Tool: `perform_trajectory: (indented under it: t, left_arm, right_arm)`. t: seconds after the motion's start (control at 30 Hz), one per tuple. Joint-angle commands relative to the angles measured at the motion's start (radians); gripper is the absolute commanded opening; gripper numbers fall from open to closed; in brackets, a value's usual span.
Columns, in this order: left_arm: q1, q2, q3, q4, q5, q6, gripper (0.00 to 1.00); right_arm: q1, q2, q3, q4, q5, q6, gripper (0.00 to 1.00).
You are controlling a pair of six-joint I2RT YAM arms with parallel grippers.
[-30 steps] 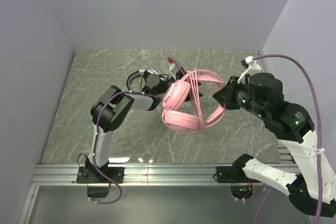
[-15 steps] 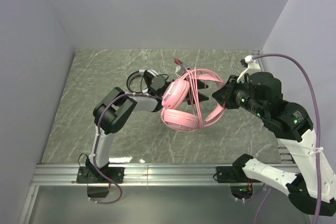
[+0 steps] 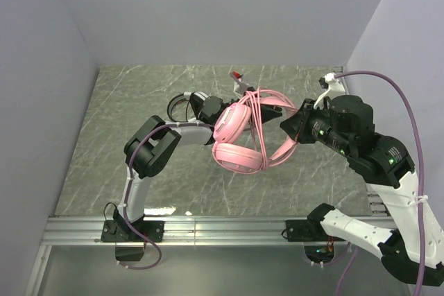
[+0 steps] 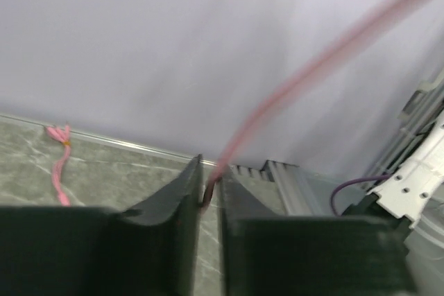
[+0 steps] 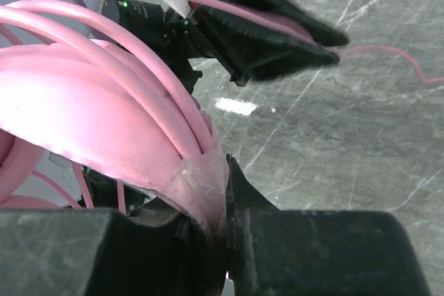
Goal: Wrap the headphones
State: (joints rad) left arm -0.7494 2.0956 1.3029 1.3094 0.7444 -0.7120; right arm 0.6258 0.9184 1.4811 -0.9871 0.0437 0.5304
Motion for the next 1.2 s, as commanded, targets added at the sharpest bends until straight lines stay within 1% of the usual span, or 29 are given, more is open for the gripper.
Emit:
perform_trajectory:
  t: [0.0,0.03,0.07,0.27,0.43,0.67,0.77,0.9,0.93,0.97,1.03,1.13,1.17]
  left_arm:
    - [-0.004,0.011,0.030,0.485,-0.019,-0.012,0.13]
    - [-0.005,0.012,0.030,0.490,-0.017,-0.021,0.05]
    - [-0.005,0.011,0.018,0.501,-0.017,-0.026,0.01]
    - [-0.005,-0.002,-0.060,0.519,-0.027,-0.024,0.01]
    - [-0.005,0.000,-0.117,0.550,-0.037,-0.061,0.01]
    - [-0.016,-0.054,-0.243,0.551,-0.074,-0.035,0.01]
    - [-0.018,-0.069,-0.263,0.551,-0.091,-0.035,0.05]
    - [-0.016,-0.085,-0.251,0.541,-0.100,-0.059,0.07]
    - [-0.015,-0.091,-0.237,0.528,-0.097,-0.061,0.07]
    - [-0.013,-0.107,-0.228,0.475,-0.097,-0.060,0.08]
    - [-0.010,-0.129,-0.217,0.423,-0.088,-0.037,0.09]
    - [-0.010,-0.160,-0.223,0.376,-0.086,-0.029,0.15]
    - [-0.010,-0.167,-0.228,0.376,-0.091,-0.033,0.21]
  right_arm:
    - [-0.003,-0.030,0.024,0.137,-0.013,0.056,0.00]
    - [-0.003,-0.032,0.019,0.146,-0.010,0.060,0.00]
    - [-0.005,-0.030,0.024,0.146,-0.001,0.062,0.00]
    - [-0.008,-0.009,0.105,0.108,0.061,0.054,0.00]
    - [-0.014,0.030,0.192,0.071,0.122,0.034,0.00]
    - [-0.023,0.034,0.205,0.097,0.157,0.043,0.00]
    - [-0.024,0.028,0.199,0.119,0.131,0.054,0.00]
    - [-0.024,0.025,0.153,0.149,0.081,0.066,0.00]
    - [-0.024,0.022,0.140,0.153,0.078,0.068,0.00]
    - [-0.023,0.016,0.130,0.157,0.082,0.069,0.00]
    - [-0.026,0.010,0.101,0.166,0.090,0.069,0.00]
    - [-0.026,-0.001,0.091,0.171,0.110,0.071,0.00]
    - [-0.026,-0.003,0.091,0.177,0.108,0.069,0.00]
